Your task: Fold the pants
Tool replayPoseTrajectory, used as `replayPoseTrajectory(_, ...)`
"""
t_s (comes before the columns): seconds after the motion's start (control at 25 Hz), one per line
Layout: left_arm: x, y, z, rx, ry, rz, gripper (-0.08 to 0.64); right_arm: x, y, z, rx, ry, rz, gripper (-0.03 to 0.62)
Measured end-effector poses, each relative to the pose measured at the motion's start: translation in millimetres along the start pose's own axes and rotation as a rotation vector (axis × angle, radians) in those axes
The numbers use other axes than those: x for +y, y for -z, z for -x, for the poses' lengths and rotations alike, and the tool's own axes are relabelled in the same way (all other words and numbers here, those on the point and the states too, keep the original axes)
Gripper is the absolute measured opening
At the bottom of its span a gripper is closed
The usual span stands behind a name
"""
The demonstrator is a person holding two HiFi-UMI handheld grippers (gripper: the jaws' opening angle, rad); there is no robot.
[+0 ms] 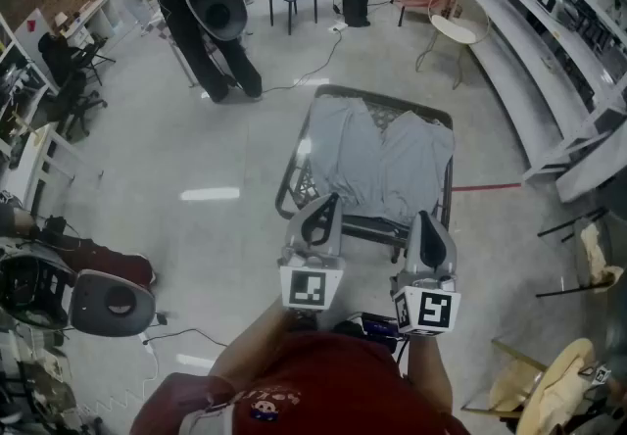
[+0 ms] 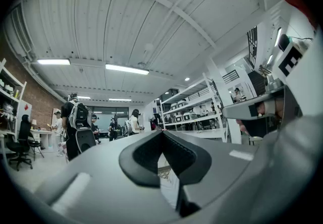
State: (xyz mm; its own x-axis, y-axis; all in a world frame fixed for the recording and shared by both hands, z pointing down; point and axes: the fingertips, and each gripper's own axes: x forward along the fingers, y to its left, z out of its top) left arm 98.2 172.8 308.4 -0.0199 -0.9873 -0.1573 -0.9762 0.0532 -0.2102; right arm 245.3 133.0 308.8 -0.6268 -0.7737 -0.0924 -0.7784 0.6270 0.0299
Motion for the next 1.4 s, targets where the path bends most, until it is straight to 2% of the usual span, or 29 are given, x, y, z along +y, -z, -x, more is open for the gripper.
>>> replayPoseTrajectory(0.2, -3, -14, -6, -0.01, -0.01, -0.004, 0.006, -3, -6, -3, 0.002, -0.013, -0.008, 0.003)
replayPoseTrajectory(0.4, -19, -11, -6, 0.001, -0.021, -0.016, 0.006, -13, -1, 0, -0.011, -0.032, -0.016, 0.003)
replayPoseTrajectory(0.52, -26, -11, -9, 0.012, -0.028, -0.034, 0.006, -16, 0, -2, -0.022, -0.066, 0.015, 0.003)
replayPoseTrajectory(0.64, -30, -5, -9, 0.04, -0.035, -0.056, 0.006, -15, 7, -3, -0.02, -0.106, 0.001, 0.003)
replayPoseTrajectory(0.76, -23, 0, -3, 0.062, -0.08, -0.02, 0.006, -4, 15, -5, -0.006, -0.147, -0.015, 0.003)
replayPoseTrajectory(0.84, -8, -2, 2, 0.064, -0.117, 0.007, 0.006, 8, 15, -9, 0.003, -0.166, -0.016, 0.003)
replayPoseTrajectory(0.96, 21, 1, 14, 0.056, -0.134, -0.011, 0.006, 39, 16, -18, 0.015, -0.18, -0.02, 0.003)
replayPoseTrajectory(1.12, 76, 30, 30, 0.051, -0.149, -0.018, 0.006, 101, 34, -46, 0.031, -0.213, 0.018, 0.003)
replayPoseTrajectory(1.24, 111, 36, 27, 0.054, -0.166, -0.036, 0.006, 128, 31, -72, 0.027, -0.235, 0.03, 0.003)
replayPoseTrajectory(1.4, 189, 52, 45, 0.062, -0.202, -0.067, 0.006, 198, 36, -115, 0.029, -0.266, 0.02, 0.003)
